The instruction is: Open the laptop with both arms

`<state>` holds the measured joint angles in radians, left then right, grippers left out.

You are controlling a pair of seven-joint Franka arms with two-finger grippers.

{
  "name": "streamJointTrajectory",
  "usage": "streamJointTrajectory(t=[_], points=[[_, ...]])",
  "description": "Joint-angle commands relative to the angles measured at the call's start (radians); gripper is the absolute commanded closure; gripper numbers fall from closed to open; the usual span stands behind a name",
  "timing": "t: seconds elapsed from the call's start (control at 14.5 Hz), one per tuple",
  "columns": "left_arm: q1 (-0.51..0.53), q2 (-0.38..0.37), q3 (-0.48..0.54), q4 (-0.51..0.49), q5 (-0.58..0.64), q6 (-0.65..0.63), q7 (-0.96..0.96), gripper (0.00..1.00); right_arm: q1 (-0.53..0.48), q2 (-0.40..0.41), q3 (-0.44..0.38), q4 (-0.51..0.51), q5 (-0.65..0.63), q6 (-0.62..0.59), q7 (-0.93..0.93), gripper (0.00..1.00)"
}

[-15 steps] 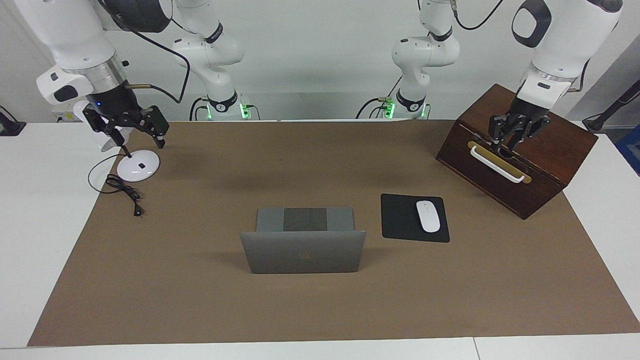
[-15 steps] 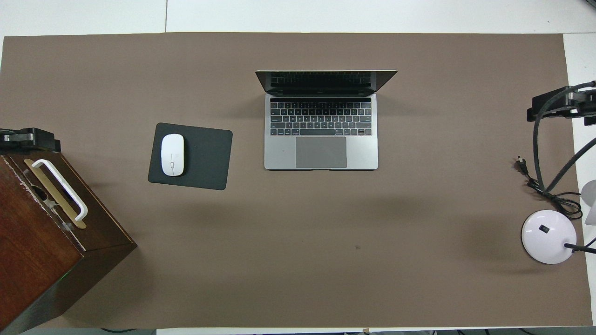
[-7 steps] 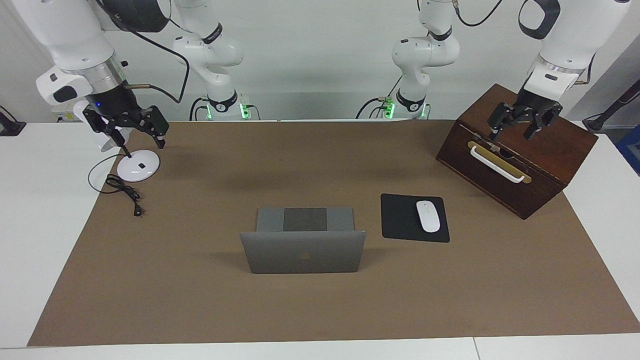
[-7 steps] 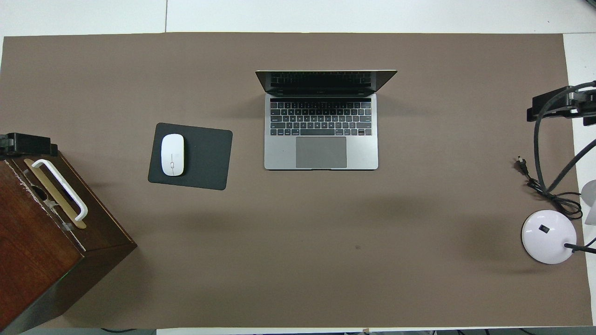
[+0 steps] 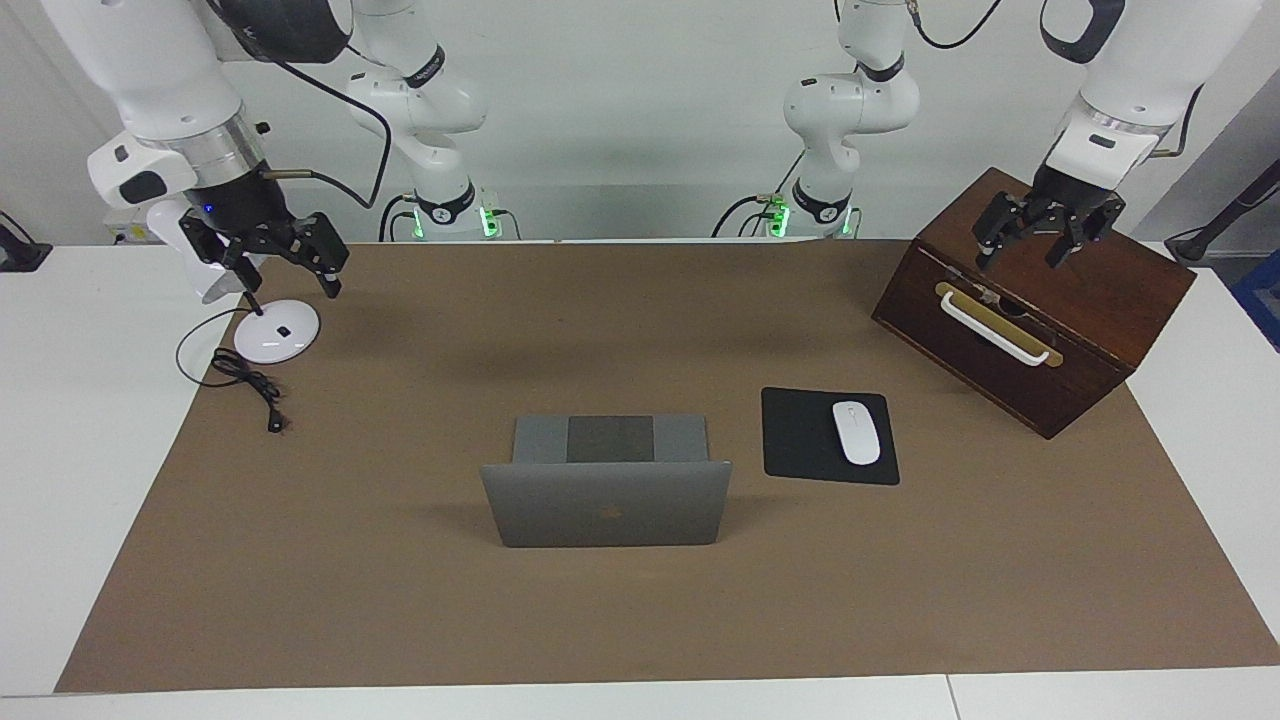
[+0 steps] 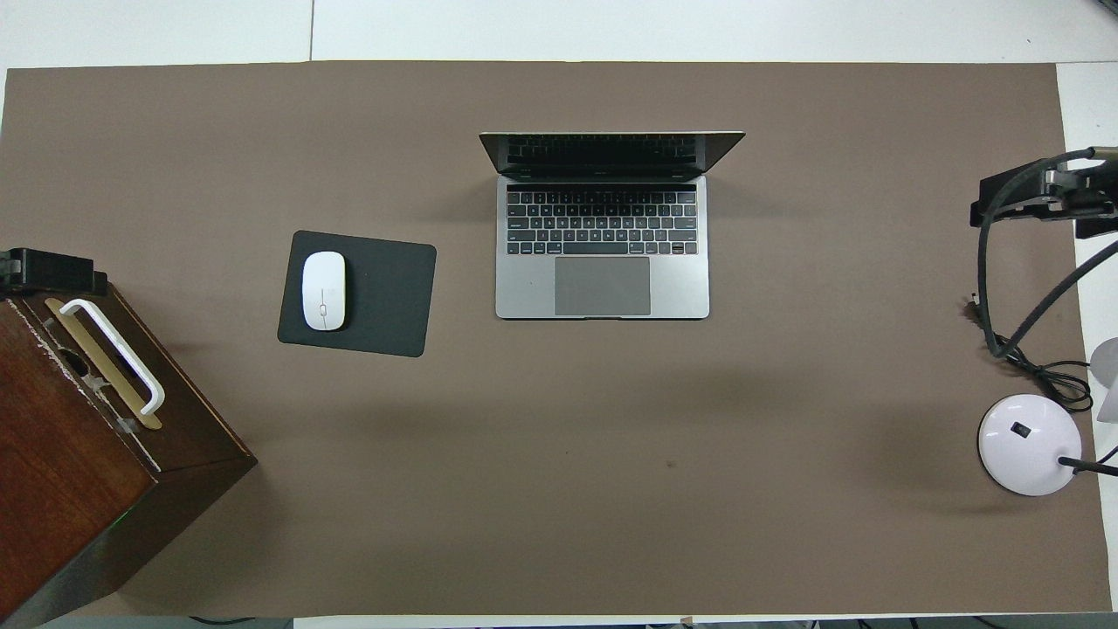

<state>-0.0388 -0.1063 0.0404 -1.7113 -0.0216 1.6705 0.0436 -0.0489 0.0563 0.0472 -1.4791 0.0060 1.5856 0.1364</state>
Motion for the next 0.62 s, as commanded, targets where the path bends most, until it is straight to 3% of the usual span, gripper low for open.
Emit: streamJointTrajectory(t=[0.0, 0.55], points=[[-0.091, 0.045, 0.088, 0.051, 0.011, -0.035, 0.010, 0.00, -0.025, -0.018, 0.019, -0.015, 0.005, -0.001, 0.014, 0.00], [-0.151, 0.057, 0.137, 0.048, 0.012, -0.041, -0.087, 0.00, -0.025, -0.003, 0.019, -0.017, 0.003, 0.008, 0.012, 0.00]])
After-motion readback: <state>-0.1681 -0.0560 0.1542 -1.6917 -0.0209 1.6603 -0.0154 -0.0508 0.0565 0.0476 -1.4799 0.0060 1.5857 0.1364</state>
